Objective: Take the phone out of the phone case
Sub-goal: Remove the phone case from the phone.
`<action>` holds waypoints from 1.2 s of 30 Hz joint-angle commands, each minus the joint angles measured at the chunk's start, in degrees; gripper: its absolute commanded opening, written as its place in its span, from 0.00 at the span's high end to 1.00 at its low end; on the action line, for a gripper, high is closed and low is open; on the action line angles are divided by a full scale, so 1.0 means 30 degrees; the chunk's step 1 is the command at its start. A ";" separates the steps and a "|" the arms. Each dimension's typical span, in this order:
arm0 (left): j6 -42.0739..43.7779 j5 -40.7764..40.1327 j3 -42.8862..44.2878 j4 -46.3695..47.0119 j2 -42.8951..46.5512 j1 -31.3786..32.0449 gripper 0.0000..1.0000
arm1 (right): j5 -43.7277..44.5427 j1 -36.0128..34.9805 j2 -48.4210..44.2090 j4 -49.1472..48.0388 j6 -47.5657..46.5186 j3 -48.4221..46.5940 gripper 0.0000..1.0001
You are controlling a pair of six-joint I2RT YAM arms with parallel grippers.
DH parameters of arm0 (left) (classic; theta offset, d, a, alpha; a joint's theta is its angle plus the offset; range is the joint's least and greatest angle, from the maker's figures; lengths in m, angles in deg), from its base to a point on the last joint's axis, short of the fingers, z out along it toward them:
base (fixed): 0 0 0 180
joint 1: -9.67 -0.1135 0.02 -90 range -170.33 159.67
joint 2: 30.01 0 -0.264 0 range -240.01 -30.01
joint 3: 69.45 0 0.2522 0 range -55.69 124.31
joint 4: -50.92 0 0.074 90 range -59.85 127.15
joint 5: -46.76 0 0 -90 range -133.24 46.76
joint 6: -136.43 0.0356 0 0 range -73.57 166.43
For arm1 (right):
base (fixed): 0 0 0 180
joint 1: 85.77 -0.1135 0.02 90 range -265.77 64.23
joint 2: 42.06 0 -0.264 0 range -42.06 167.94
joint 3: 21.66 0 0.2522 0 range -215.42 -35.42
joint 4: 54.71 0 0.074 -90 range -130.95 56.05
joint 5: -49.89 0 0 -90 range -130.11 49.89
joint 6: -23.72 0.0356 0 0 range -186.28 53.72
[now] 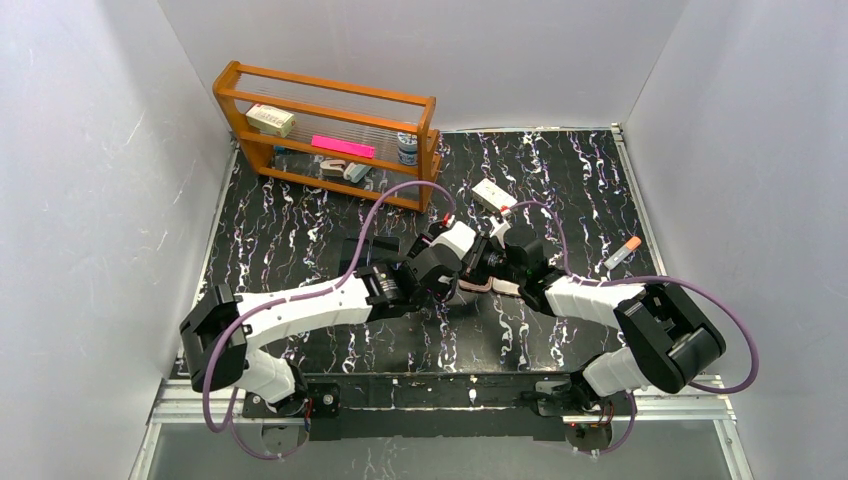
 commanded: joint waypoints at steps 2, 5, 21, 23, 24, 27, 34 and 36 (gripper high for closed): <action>0.0526 -0.1823 0.0556 0.0023 -0.0492 0.0448 0.46 | -0.0570 -0.0195 -0.0528 -0.1776 0.0566 -0.1103 0.99; 0.0792 -0.2195 0.0567 0.0237 -0.0840 0.0627 0.46 | -0.0662 -0.0204 -0.0528 -0.1791 0.0651 -0.1130 0.99; 0.2178 -0.5321 0.0920 0.1215 -0.3616 0.0973 0.59 | -0.0887 -0.0480 -0.0885 -0.1753 0.1492 -0.1300 0.99; 0.2302 -0.5653 0.0918 0.1362 -0.3903 0.1003 0.62 | -0.0940 -0.0548 -0.0911 -0.1761 0.1524 -0.1389 0.99; 0.2371 -0.5788 0.0905 0.1424 -0.4019 0.1040 0.64 | -0.0932 -0.0597 -0.0935 -0.1762 0.1546 -0.1420 0.99; 0.2499 -0.6087 0.0885 0.1532 -0.4303 0.1087 0.75 | -0.0808 -0.0619 -0.1010 -0.1740 0.1583 -0.1469 0.99; 0.2385 -0.6036 0.0369 0.1554 -0.3874 0.1477 0.96 | 0.0001 -0.0623 -0.1015 -0.0813 0.1937 -0.1612 0.99; 0.2269 -0.6030 0.0231 0.1554 -0.3500 0.1694 1.00 | 0.0434 -0.0618 -0.0954 -0.0605 0.2293 -0.1577 0.99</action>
